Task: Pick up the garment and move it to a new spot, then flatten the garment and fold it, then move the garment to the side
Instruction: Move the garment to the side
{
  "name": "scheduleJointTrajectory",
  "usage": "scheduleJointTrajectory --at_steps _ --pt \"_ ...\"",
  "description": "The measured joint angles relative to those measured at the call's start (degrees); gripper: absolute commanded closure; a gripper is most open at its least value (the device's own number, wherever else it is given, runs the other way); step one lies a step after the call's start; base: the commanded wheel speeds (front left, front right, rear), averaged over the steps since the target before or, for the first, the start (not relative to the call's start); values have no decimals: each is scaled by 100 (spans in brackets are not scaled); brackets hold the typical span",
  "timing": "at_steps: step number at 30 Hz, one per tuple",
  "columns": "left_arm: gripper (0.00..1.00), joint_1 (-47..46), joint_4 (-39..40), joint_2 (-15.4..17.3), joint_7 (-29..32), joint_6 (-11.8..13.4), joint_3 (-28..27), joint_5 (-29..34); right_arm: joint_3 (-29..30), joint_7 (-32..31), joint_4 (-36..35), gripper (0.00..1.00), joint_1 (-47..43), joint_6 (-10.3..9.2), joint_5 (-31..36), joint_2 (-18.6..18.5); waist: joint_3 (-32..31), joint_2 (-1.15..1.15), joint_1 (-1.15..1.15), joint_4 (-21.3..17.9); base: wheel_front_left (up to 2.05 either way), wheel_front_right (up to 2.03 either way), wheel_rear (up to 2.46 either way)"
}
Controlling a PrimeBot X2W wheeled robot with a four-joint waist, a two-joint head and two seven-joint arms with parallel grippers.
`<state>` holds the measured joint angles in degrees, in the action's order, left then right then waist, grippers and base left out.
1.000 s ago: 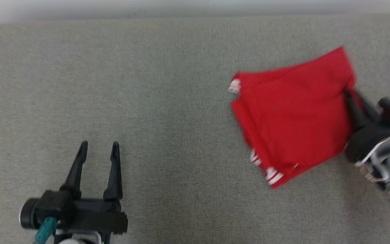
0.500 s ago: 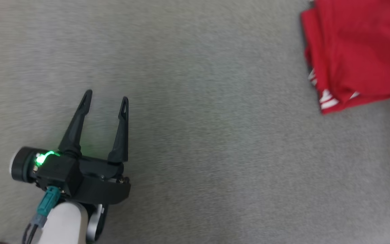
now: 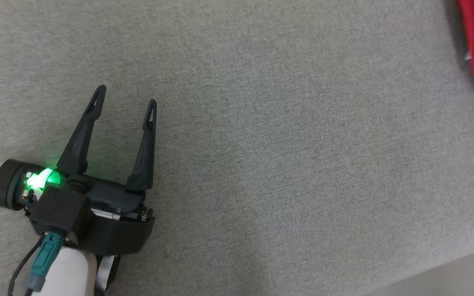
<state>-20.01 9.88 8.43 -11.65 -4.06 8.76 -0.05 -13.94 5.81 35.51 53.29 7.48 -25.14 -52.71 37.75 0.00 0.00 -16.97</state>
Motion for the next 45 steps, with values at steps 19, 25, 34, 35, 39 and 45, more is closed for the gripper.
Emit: scheduleJointTrajectory --at_steps 19,25,34,35,39,45 --pt "0 27 40 8 -48 87 59 -132 -485 408 1099 0 898 0 413 -21 31 0 0 19 0 0 0" --pt "0 215 -289 -53 -201 172 -5 -272 -802 677 998 0 968 0 241 134 -301 0 0 99 0 0 0" --pt "0 831 -481 -94 -314 412 -310 -533 -1222 889 366 0 725 0 189 955 -1049 0 0 319 0 0 0" --pt "0 903 -486 -96 -319 430 -348 -558 -1216 893 267 0 631 0 191 1069 -1137 0 0 347 0 0 0" --pt "0 1213 -486 -94 -326 506 -504 -645 -1027 912 -154 0 52 0 256 1550 -1494 0 -1 459 0 0 0" --pt "0 1486 -534 -131 -332 505 -633 -731 -630 917 -866 0 -1106 0 481 2105 -1983 0 -1 695 0 0 0"
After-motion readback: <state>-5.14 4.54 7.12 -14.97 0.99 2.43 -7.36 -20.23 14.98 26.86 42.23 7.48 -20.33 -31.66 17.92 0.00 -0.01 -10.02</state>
